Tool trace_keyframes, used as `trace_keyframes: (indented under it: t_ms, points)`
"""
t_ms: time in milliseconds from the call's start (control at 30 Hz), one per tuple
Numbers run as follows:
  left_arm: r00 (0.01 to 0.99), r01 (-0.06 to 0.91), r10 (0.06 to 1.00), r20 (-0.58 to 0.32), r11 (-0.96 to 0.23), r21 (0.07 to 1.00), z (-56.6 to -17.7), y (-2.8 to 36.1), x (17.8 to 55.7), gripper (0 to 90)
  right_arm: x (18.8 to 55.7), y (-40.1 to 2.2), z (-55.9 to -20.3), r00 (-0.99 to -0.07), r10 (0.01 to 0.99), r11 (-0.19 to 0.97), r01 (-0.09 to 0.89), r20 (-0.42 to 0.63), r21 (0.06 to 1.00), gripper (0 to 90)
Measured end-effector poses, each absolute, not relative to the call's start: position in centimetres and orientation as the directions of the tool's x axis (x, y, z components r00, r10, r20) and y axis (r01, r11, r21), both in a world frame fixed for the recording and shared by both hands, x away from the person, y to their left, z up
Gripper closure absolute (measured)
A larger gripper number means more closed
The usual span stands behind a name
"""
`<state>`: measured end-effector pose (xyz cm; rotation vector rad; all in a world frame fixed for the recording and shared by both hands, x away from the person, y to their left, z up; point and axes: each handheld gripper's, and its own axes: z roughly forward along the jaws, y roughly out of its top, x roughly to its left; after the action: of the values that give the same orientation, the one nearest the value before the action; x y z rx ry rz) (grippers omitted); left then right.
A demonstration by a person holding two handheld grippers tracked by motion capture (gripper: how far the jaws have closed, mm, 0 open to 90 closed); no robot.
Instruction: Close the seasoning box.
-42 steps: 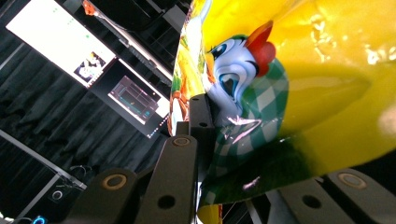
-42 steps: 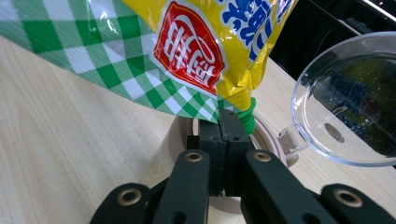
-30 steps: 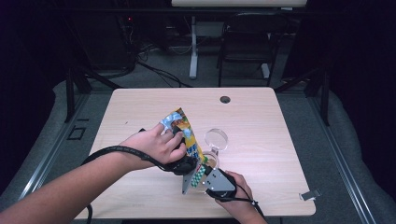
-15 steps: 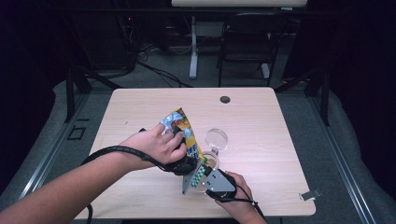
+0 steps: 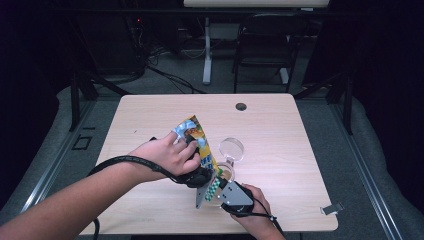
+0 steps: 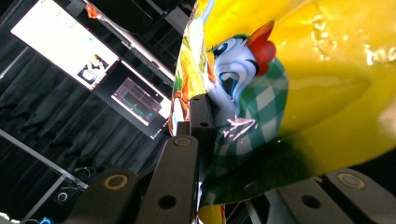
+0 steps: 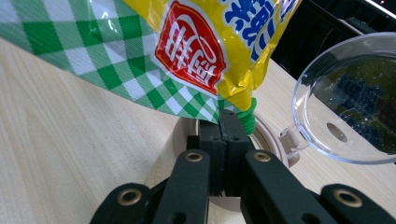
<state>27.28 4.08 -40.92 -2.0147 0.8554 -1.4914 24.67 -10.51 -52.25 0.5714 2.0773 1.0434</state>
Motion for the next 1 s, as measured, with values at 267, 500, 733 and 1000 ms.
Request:
trace_keyframes:
  t_ms: [267, 500, 733, 1000]
  points:
    - [0.201, -0.198, -0.733, 0.650, -0.681, -0.706, -40.77, 4.02, 27.28, 86.4, 24.62, -10.53, -52.18, -0.634, 0.659, 0.565, 0.062, -0.405, 0.823, 89.9]
    - [0.203, -0.199, -0.735, 0.647, -0.678, -0.708, -40.77, 4.01, 27.29, 86.4, 24.62, -10.52, -52.17, -0.636, 0.657, 0.566, 0.063, -0.404, 0.822, 89.9]
    - [0.216, -0.196, -0.730, 0.649, -0.684, -0.703, -40.84, 4.05, 27.25, 86.4, 24.60, -10.47, -52.20, -0.637, 0.654, 0.573, 0.064, -0.408, 0.817, 89.9]
    - [0.231, -0.204, -0.695, 0.681, -0.719, -0.664, -40.89, 4.56, 27.58, 86.4, 24.63, -10.54, -52.10, -0.632, 0.659, 0.566, 0.060, -0.407, 0.823, 89.9]
